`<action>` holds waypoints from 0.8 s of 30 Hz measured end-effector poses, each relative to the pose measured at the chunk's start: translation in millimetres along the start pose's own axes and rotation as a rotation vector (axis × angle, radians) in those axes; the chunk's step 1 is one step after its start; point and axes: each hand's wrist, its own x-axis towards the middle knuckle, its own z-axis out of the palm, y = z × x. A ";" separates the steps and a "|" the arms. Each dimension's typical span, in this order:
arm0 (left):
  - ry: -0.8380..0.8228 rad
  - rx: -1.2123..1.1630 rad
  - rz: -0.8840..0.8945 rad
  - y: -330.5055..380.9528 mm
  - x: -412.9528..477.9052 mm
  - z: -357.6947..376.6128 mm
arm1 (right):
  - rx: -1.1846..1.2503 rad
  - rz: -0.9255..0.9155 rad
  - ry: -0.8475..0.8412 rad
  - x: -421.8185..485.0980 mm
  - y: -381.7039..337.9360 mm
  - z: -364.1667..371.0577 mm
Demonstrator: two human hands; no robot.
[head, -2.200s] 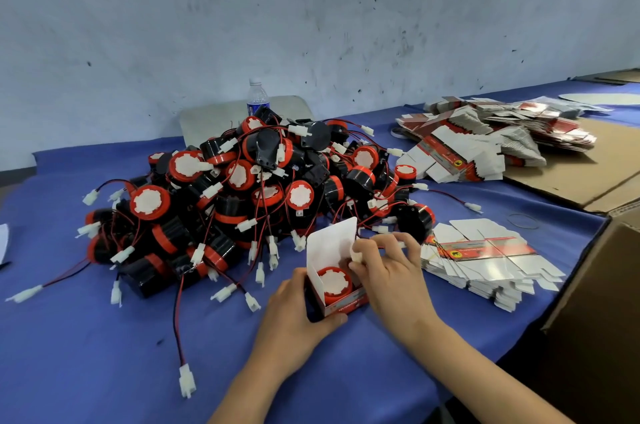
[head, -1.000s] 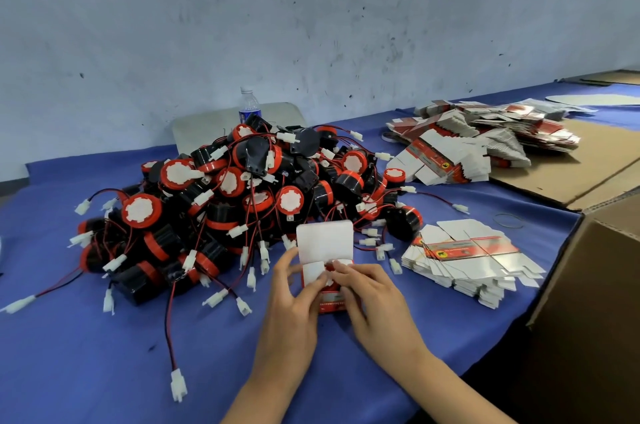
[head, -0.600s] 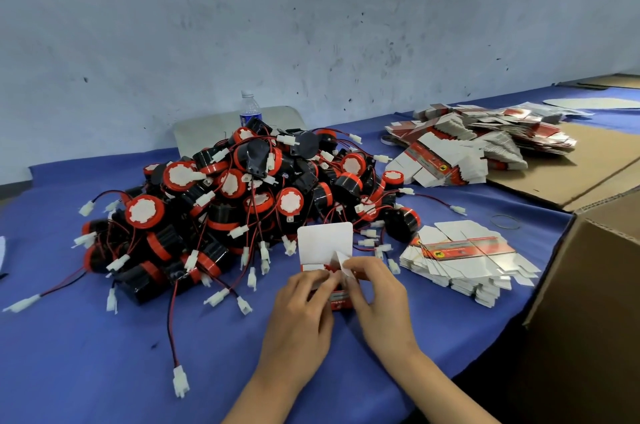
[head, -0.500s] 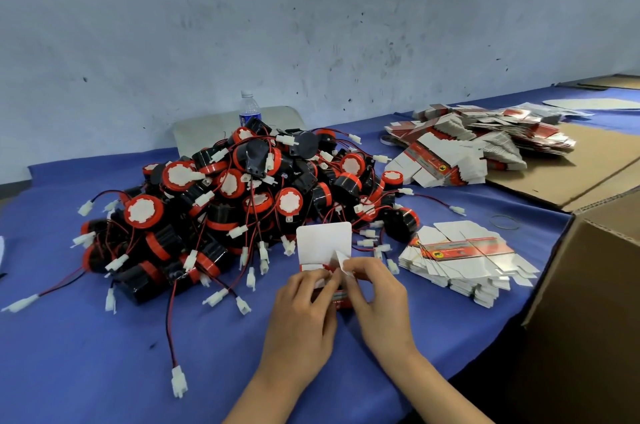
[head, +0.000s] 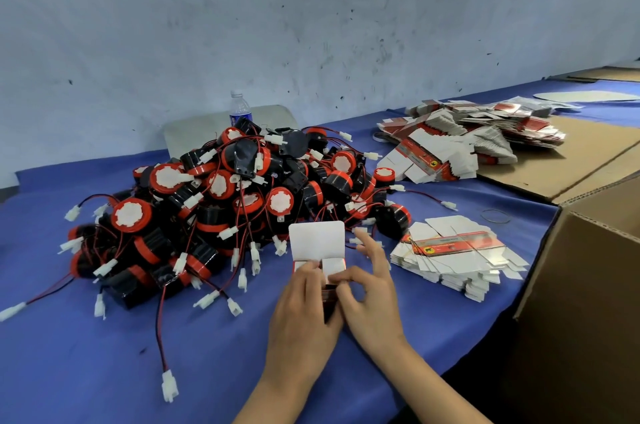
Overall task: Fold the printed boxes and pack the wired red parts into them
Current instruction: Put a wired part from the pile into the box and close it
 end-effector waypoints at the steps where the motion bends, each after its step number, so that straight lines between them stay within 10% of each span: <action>1: 0.002 0.017 0.017 -1.2 -0.3 -0.5 | 0.021 0.015 -0.037 0.7 1.8 -0.2; 7: 0.037 0.016 0.071 -2.3 4.0 2.1 | 0.461 0.108 0.034 23.6 -14.3 -10.2; 14: -0.004 -0.142 0.035 -7.8 0.0 1.7 | 0.130 0.232 -0.420 76.0 -25.9 -18.4; 24: 0.100 -0.412 -0.192 -7.1 4.1 -6.7 | 0.068 0.017 -0.388 30.6 -4.9 -12.1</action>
